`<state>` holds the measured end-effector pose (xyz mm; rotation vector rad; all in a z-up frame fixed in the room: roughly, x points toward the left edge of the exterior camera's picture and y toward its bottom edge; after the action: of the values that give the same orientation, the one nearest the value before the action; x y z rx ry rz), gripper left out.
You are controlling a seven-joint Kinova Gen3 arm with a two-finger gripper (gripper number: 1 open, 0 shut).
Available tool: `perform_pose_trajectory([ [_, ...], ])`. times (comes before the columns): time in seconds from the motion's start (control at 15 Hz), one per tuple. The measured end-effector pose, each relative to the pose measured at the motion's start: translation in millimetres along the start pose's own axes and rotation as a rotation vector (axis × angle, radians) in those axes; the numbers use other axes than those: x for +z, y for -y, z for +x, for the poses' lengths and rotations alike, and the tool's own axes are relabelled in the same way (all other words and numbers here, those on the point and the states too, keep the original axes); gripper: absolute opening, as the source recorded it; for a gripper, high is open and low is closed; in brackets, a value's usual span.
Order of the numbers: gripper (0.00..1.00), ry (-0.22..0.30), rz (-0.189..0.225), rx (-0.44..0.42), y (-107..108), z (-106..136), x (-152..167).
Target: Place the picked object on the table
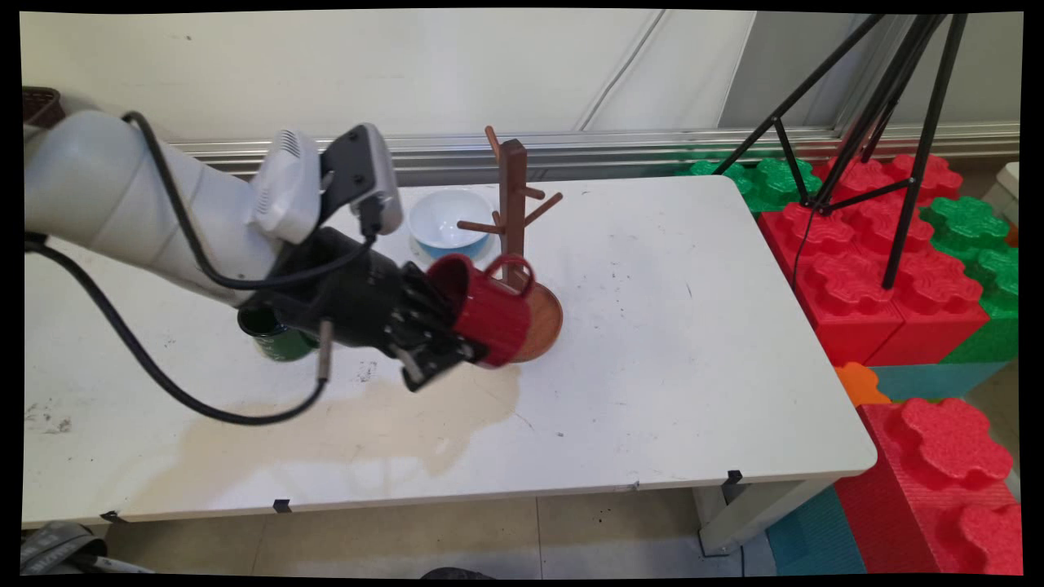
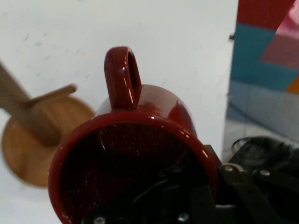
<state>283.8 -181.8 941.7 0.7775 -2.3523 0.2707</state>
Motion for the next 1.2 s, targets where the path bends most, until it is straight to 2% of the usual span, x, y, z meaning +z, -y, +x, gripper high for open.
perform_pose_trajectory([
  [0.33,0.00,0.072,0.044,0.076,21.5,-6.9,-12.9],
  [0.6,0.00,0.154,0.083,0.154,47.4,-13.8,-20.4],
  [0.8,0.00,0.200,0.094,0.198,61.1,-17.2,-20.9],
  [1.2,0.00,0.326,0.108,0.318,99.5,-27.8,-9.0],
])
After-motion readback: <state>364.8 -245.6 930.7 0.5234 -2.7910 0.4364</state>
